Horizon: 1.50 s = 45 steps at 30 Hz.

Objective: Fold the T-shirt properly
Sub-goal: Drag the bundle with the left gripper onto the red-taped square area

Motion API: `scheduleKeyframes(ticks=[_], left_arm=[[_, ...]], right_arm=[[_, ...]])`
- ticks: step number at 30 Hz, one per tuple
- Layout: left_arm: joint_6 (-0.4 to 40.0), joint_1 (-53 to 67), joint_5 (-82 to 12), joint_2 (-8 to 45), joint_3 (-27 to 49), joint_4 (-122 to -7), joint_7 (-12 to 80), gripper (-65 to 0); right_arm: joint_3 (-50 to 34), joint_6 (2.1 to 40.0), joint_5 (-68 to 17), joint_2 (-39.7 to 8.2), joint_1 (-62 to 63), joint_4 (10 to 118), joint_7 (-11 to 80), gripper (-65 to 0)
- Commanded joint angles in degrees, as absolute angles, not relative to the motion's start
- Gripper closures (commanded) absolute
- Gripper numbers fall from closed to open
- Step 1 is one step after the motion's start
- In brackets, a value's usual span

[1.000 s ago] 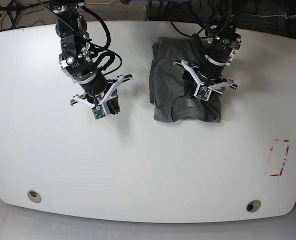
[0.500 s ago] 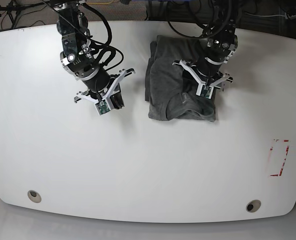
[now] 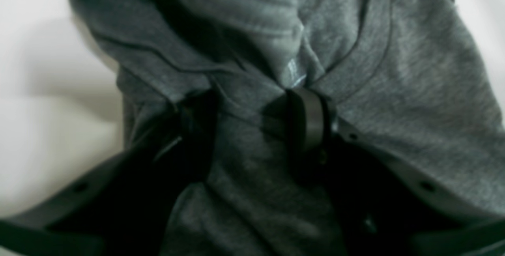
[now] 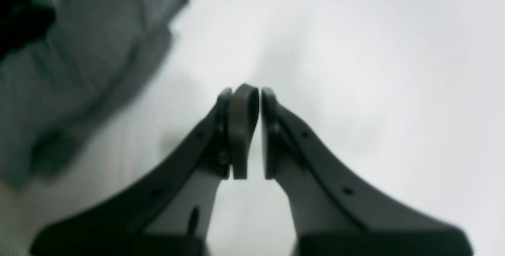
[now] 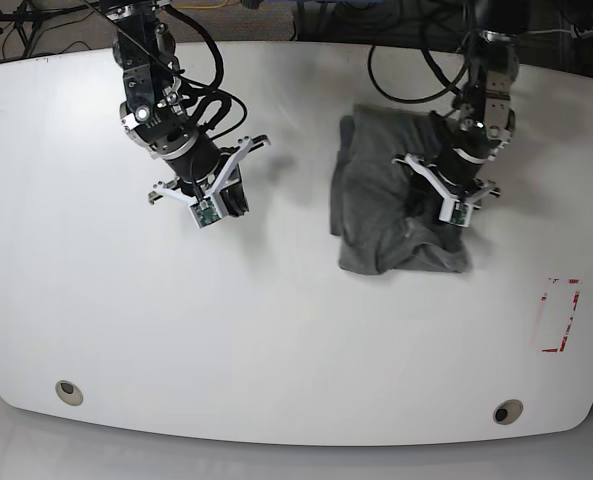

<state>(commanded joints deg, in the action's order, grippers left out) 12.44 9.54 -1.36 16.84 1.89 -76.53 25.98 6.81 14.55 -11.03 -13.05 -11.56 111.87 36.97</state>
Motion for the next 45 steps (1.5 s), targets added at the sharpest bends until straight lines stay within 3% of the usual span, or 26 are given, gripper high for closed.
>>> scheduleKeyframes(ticks=[10,20,28,33,45], left_arm=[[24.4,10.1,-1.2,29.2,9.2,-74.9,26.1,-26.8],[29.5,11.0,-1.3,37.6,15.3,-68.9,25.9,-26.8],[33.0,4.9,-1.2,41.0,15.7,-63.0,25.8,-26.8],[33.8,0.0,-1.0,42.1,15.5,-60.2,25.8,-26.8],[40.0,-7.6,-1.0,44.6,15.8,-64.0,28.8,-26.8]], right_arm=[[6.8,14.5,-11.0,-13.1,-11.6,111.9,37.0,-5.1],[6.8,14.5,-11.0,-12.9,-11.6,111.9,37.0,-5.1],[6.9,14.6,-11.0,-12.8,-11.6,111.9,37.0,-5.1],[6.9,17.5,-10.9,-12.8,-11.6,111.9,37.0,-5.1],[6.9,18.3,-10.5,-12.9,-11.6,111.9,37.0,-5.1]])
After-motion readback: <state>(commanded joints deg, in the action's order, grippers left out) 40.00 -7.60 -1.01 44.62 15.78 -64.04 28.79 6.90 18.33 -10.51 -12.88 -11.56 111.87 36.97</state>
